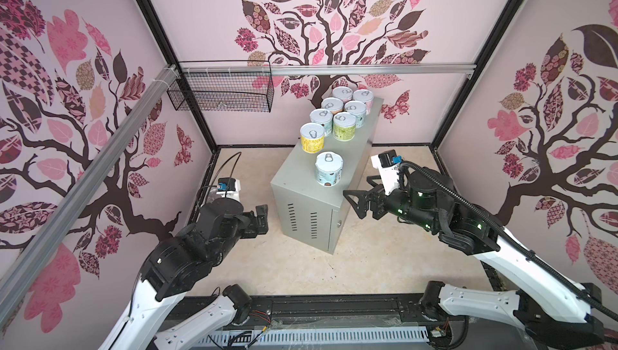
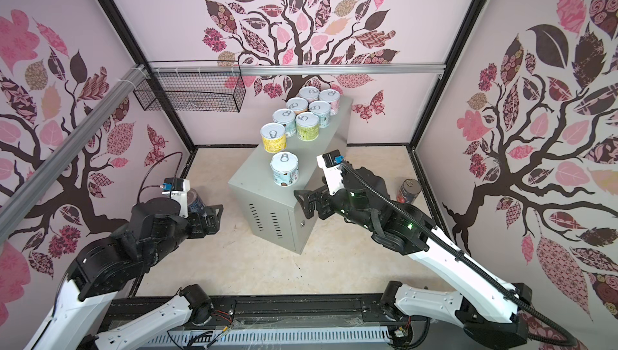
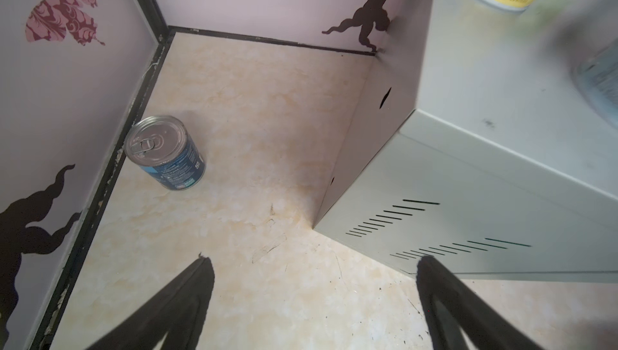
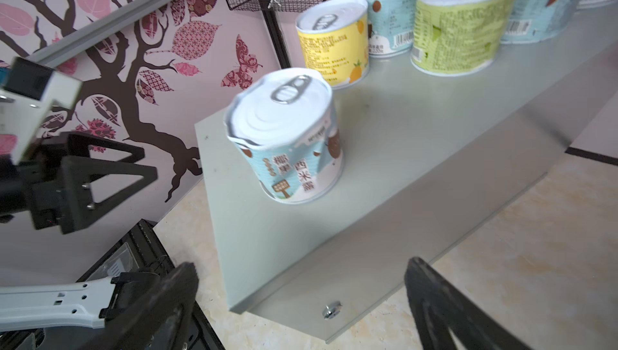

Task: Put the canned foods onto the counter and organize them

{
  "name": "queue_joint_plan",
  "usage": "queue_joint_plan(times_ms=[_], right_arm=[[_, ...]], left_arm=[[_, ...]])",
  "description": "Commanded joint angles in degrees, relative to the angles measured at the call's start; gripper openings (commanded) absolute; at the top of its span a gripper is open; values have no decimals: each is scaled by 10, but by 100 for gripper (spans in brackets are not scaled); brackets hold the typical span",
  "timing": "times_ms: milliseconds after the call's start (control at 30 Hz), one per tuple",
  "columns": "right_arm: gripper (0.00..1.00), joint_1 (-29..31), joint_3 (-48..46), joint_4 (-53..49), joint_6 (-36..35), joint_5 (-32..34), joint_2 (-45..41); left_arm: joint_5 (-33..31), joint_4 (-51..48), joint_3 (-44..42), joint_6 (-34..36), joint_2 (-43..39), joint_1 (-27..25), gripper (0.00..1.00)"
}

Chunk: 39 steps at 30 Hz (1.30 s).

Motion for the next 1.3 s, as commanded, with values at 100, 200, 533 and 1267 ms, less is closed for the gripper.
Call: queue_joint_plan(times_ms=[100,200,533,1267], right_arm=[[100,20,68,-29,-22,66,57],[100,20,89,-35,-27,81,84],[100,20,145,-31,-34,107,167],[76,-60,190,-29,-26,114,243]], left_arm=[[175,71,-83,12,-35,170,98],[302,99,-132,21,-44,285,98],[386,158,-238,6,-78,363,98],[400,175,-249,10,-104,327,98]])
